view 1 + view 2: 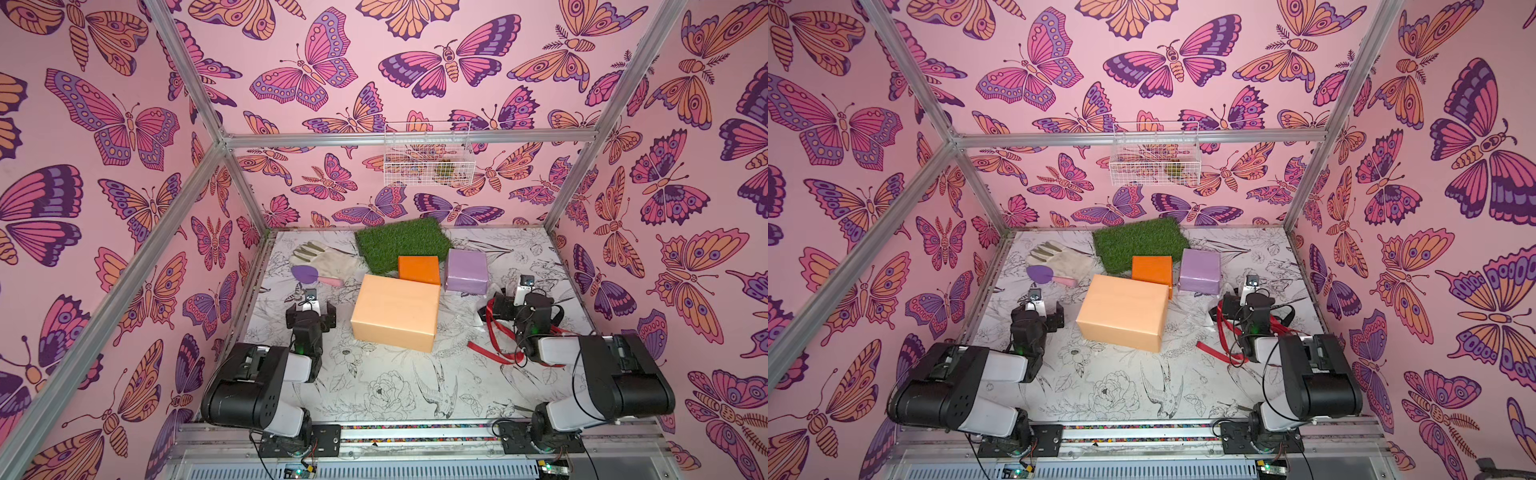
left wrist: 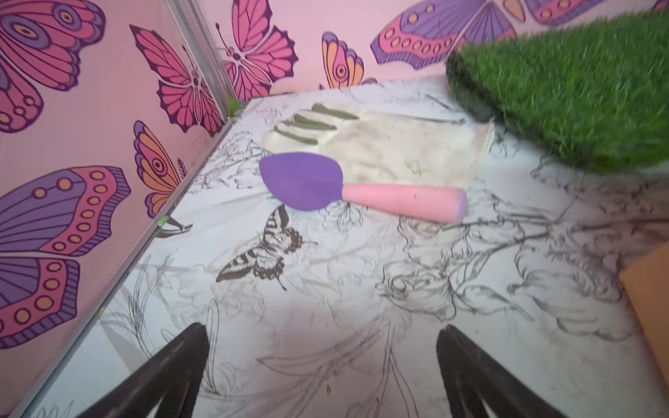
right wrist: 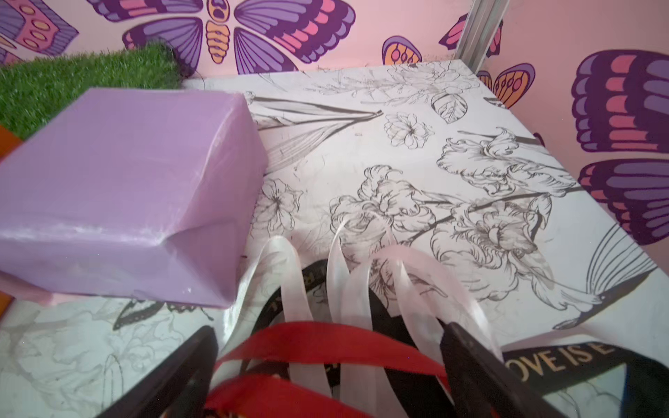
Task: Untie the ribbon bows on the gift boxes
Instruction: Reset both arms
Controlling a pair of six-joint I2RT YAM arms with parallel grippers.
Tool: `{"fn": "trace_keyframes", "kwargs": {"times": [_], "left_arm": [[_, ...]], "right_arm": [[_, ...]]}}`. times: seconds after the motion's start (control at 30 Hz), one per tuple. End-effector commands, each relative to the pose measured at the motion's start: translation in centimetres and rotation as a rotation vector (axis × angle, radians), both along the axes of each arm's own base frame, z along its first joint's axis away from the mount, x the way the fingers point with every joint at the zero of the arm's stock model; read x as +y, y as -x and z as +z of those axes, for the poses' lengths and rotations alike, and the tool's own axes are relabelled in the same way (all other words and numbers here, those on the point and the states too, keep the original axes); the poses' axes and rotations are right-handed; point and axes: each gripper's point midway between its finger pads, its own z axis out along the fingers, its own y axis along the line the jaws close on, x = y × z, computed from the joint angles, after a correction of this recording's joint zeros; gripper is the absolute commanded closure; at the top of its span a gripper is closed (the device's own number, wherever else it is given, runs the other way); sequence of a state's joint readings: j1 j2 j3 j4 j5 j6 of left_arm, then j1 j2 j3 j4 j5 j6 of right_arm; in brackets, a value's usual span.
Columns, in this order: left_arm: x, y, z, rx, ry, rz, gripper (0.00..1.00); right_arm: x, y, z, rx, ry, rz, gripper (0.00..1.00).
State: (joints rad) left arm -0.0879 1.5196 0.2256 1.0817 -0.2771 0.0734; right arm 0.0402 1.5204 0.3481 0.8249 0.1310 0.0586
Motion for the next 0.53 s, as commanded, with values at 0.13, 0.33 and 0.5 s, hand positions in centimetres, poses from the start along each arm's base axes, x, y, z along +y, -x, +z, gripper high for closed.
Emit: {"fn": "trace_keyframes", "kwargs": {"times": [0.13,0.33,0.5], "left_arm": [[-1.05,-0.56,0.61,-0.058,0.042,-0.083,0.00],[-0.86,-0.65,0.68,-0.062,0.040,-0.071,0.00],[-0.45,-0.76,0.64,-0.055,0.042,-0.045,0.00]], "right_arm": [[-1.31,-1.28,2.50,-0.076,0.027,-0.080,0.01],[-1.28,-1.31,2.34,-0.060,0.026,-0.078,0.01],[-1.31,-1.23,2.44,-0.065,0.027,-0.079,0.01]]}}
